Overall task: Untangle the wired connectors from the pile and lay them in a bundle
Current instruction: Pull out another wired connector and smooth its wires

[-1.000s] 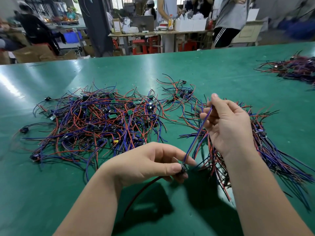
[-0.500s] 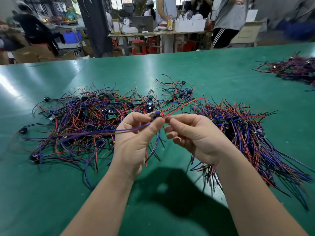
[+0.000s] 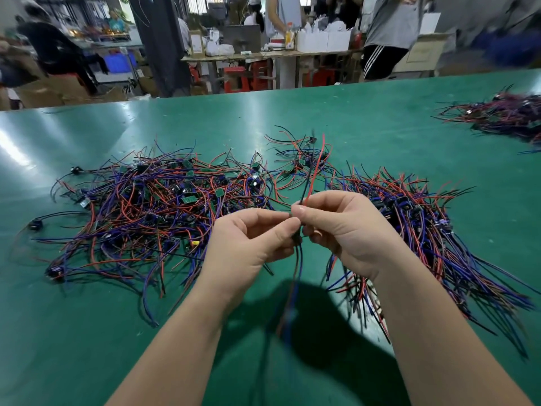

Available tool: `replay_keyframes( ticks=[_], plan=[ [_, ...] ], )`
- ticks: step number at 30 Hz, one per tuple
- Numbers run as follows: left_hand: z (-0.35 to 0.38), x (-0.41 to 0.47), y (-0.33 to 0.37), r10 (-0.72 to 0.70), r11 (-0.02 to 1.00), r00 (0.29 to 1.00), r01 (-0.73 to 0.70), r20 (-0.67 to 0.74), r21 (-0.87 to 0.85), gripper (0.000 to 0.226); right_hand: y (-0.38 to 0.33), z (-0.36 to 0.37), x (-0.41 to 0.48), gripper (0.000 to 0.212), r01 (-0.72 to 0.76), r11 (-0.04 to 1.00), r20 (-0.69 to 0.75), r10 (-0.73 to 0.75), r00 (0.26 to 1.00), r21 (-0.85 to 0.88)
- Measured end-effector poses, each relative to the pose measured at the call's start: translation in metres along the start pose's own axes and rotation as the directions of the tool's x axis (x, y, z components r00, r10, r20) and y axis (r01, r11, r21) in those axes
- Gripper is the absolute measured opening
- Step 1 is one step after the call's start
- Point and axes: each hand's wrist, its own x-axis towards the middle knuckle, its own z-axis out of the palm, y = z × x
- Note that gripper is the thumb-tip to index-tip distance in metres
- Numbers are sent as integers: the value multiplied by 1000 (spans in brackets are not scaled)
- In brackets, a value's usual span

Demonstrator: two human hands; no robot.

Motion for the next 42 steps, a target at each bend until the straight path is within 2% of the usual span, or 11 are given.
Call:
replay_keyframes(
  ticks=[4,8,16,20,25,29,31,36,38,40,42],
  plan=[
    [-5,0,1,-208,978,970,205,123,38,27,-5,-3,-1,13,81,997,-94,-82,992,-13],
    [-14,-2,3,-386,917,866,323,317,234,17,-10,-11,2,15,188,982,-248,-177,953,20],
    [-25,-3,3,-494,852,733,301,467,428,21,-7,-10,3,13,242,970,-325,-222,919,24],
    [-29,-3,7,-445,879,739,250,506,407,21,-4,-12,4,13,343,939,-415,-326,850,-35],
    [-20,8,0,-299,953,941,284,161,108,28,-3,-15,9,37,312,910,-439,-407,801,-274],
    [-18,13,-8,-262,965,961,263,-85,6,32,5,-1,-1,31,305,731,55,-345,937,-610],
    [-17,13,-9,-223,975,970,223,-94,-7,29,12,8,-5,33,368,633,215,-307,927,-682],
    [-15,12,-4,-138,982,990,140,24,-126,30,5,9,-5,23,406,678,49,-480,876,-613],
    [-17,13,-2,-82,994,996,78,-40,-81,27,-2,2,-5,21,427,692,-72,-567,821,-582],
    [-25,16,-4,87,989,957,-50,-278,138,12,-10,-15,-6,20,415,685,-246,-650,719,-598],
    [-38,19,-5,373,821,830,-87,-415,564,9,-20,-39,-6,19,300,654,-410,-702,583,-694]
  ],
)
